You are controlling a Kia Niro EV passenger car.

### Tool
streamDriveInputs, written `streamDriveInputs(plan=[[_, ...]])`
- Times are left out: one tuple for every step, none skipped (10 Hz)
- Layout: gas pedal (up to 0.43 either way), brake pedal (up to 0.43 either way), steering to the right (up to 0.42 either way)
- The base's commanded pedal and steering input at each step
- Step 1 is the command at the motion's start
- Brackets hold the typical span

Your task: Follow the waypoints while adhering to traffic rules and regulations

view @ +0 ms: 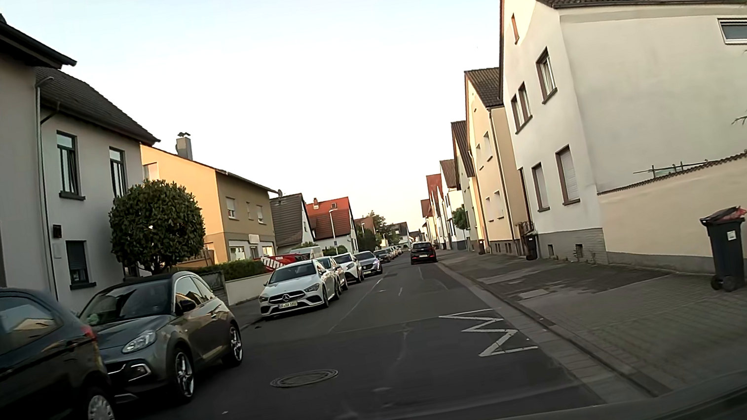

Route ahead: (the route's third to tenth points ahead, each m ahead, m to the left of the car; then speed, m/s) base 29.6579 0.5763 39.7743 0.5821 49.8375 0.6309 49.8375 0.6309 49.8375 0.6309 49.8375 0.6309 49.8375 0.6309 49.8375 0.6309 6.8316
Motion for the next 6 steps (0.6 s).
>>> streamDriveInputs(plan=[[0.079,0.03,0.003],[0.067,0.03,0.001],[0.039,0.03,0.001],[0.028,0.03,0.003],[0.028,0.03,0.004],[0.028,0.03,0.003]])
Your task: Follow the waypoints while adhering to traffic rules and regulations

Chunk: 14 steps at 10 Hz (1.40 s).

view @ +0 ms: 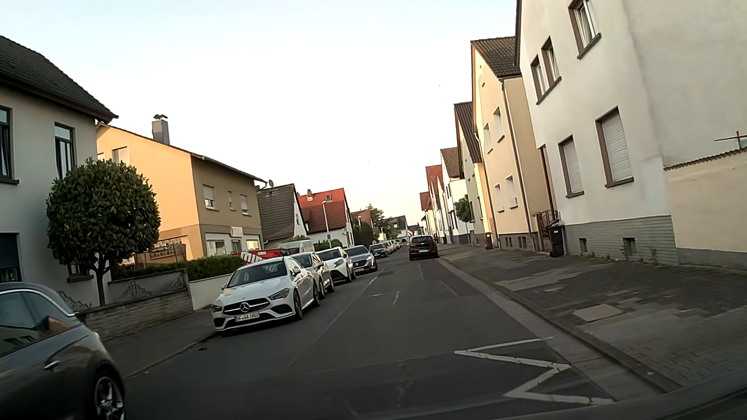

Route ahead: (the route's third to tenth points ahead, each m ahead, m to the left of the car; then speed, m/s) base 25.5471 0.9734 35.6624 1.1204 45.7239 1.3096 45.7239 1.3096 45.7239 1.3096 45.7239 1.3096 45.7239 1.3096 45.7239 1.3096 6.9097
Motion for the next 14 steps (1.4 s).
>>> streamDriveInputs(plan=[[0.028,0.03,0.005],[0.028,0.03,0.004],[0.028,0.03,0.0],[0.028,0.03,-0.002],[0.028,0.03,0.001],[0.039,0.03,0.006],[0.028,0.03,0.009],[0.039,0.03,0.005],[0.039,0.03,0.0],[0.0,0.03,0.002],[0.0,0.03,0.018],[0.0,0.03,0.027],[0.0,0.03,0.02],[0.0,0.03,0.008]])
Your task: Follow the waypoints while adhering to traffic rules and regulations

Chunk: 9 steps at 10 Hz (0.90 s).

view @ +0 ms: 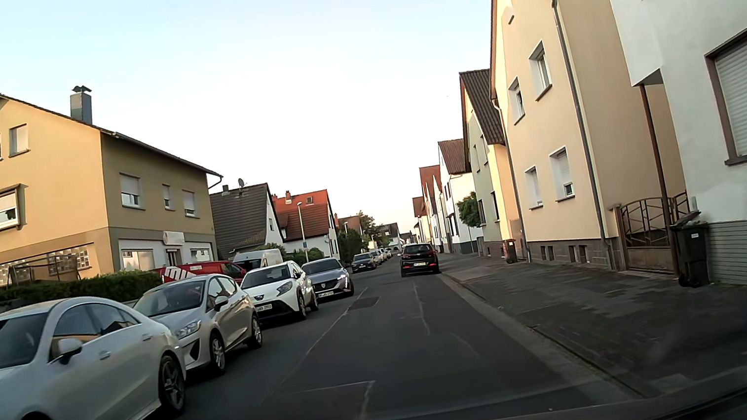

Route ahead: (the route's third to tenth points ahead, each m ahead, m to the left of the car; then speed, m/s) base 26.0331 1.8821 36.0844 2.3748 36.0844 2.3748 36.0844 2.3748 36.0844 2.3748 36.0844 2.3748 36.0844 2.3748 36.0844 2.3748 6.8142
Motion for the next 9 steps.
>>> streamDriveInputs(plan=[[0.0,0.03,0.007],[0.0,0.03,0.009],[0.0,0.03,0.003],[0.0,0.03,-0.005],[0.0,0.03,-0.008],[0.0,0.043,-0.003],[0.0,0.085,-0.002],[0.0,0.104,-0.003],[0.0,0.11,-0.002]])
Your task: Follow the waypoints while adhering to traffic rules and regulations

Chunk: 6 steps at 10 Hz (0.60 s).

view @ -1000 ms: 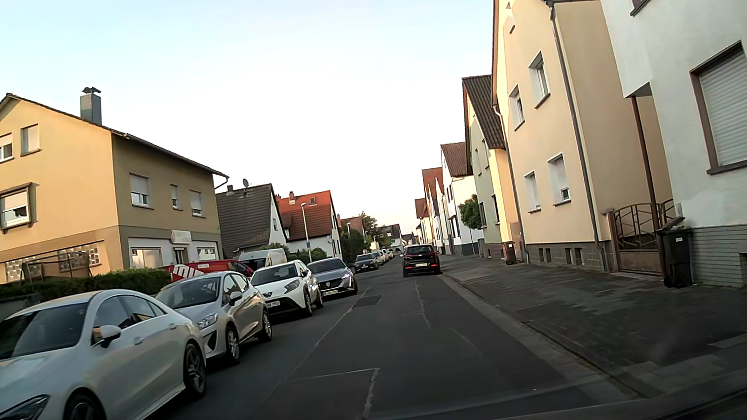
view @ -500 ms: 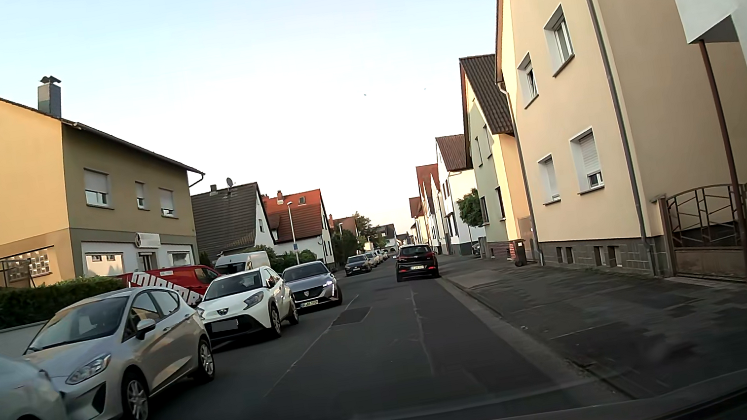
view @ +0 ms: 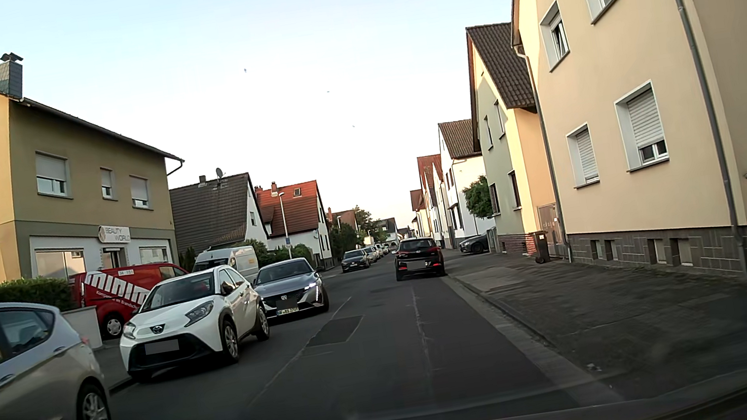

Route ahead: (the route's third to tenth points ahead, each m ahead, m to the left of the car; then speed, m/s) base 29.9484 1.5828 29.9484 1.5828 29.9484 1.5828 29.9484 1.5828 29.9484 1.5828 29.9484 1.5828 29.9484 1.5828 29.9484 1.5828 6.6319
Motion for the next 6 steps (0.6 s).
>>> streamDriveInputs(plan=[[0.0,0.122,-0.002],[0.0,0.134,-0.001],[0.0,0.146,-0.002],[0.0,0.159,-0.002],[0.0,0.177,-0.002],[0.0,0.183,-0.002]])
